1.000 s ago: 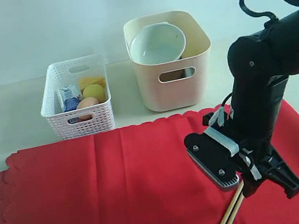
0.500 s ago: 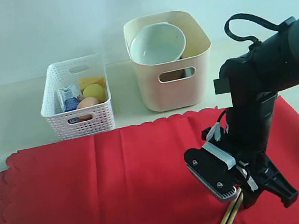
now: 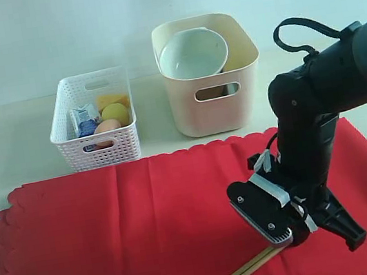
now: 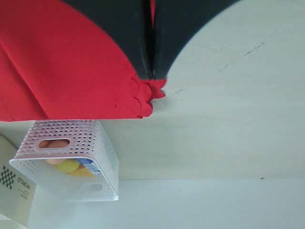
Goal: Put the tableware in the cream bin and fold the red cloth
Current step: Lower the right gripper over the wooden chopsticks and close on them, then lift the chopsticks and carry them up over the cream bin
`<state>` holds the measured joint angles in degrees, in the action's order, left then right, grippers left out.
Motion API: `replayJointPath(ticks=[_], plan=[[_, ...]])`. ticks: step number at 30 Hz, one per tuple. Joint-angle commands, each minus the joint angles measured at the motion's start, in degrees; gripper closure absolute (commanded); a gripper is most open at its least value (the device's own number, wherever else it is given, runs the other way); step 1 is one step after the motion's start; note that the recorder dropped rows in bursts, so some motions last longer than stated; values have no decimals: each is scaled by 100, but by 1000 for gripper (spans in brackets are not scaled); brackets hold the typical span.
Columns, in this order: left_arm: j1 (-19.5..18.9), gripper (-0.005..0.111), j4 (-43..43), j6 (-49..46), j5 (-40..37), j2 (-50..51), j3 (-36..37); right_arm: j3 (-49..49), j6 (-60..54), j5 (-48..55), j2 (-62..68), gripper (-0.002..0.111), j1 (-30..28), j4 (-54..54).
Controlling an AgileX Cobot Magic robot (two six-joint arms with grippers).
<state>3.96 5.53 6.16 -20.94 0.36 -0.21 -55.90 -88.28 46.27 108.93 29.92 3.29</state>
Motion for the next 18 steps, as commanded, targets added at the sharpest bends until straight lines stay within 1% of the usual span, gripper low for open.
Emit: replayJointPath(ticks=[1, 8, 18], plan=[[-11, 107, -35, 6, 56, -36, 21, 19, 164, 201, 105, 108, 9, -81], [-11, 107, -35, 6, 56, -36, 21, 19, 424, 190, -148, 108, 9, -81], [-11, 107, -35, 6, 56, -36, 21, 19, 653, 140, -1158, 108, 9, -53]])
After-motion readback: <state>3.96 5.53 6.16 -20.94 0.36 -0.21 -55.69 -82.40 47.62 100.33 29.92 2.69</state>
